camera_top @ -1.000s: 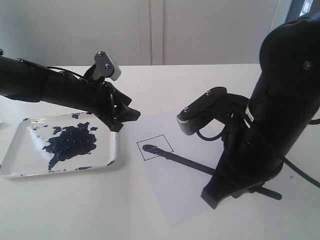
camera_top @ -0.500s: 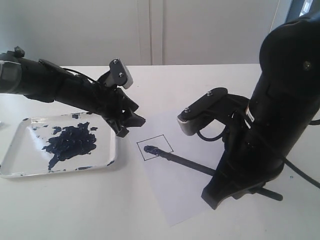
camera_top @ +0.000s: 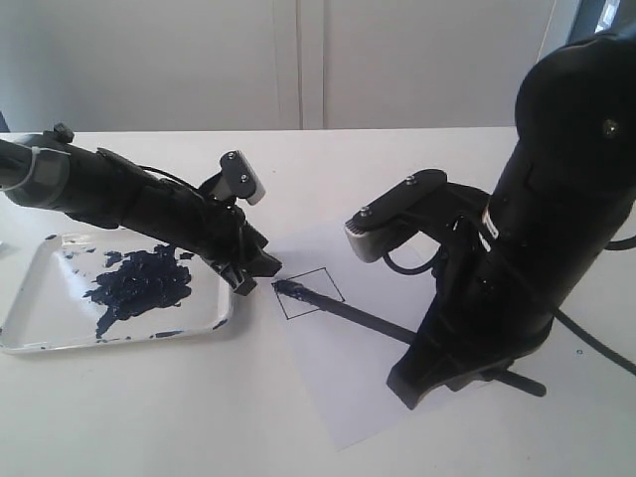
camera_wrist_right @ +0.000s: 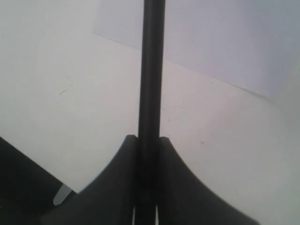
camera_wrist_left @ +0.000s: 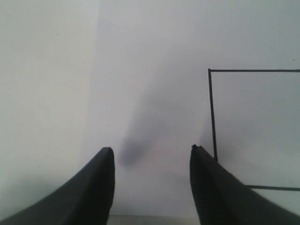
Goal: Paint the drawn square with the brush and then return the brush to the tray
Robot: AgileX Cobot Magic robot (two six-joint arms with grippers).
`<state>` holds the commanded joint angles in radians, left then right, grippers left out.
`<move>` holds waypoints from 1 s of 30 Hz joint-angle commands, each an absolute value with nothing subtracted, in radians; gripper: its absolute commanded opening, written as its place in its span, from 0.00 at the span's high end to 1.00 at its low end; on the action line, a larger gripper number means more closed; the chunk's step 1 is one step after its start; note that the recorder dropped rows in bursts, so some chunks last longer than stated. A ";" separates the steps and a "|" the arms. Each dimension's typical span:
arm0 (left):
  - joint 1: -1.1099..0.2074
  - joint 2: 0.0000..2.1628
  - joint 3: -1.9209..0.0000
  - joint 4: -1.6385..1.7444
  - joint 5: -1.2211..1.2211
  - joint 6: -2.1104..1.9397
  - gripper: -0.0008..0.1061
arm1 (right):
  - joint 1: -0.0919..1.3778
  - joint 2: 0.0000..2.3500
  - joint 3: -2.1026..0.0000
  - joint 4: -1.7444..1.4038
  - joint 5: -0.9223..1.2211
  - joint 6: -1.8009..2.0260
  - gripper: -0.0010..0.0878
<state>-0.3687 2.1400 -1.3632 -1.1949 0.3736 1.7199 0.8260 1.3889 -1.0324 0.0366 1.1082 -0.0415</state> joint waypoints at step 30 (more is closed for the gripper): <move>-0.370 2.140 -1.363 -1.134 0.368 1.700 0.49 | 0.826 1.492 -1.032 -0.049 1.025 0.016 0.99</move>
<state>-0.3705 2.1400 -1.3632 -1.1344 0.3681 1.6998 0.8260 1.4918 -1.0324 -0.0491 1.0251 0.0157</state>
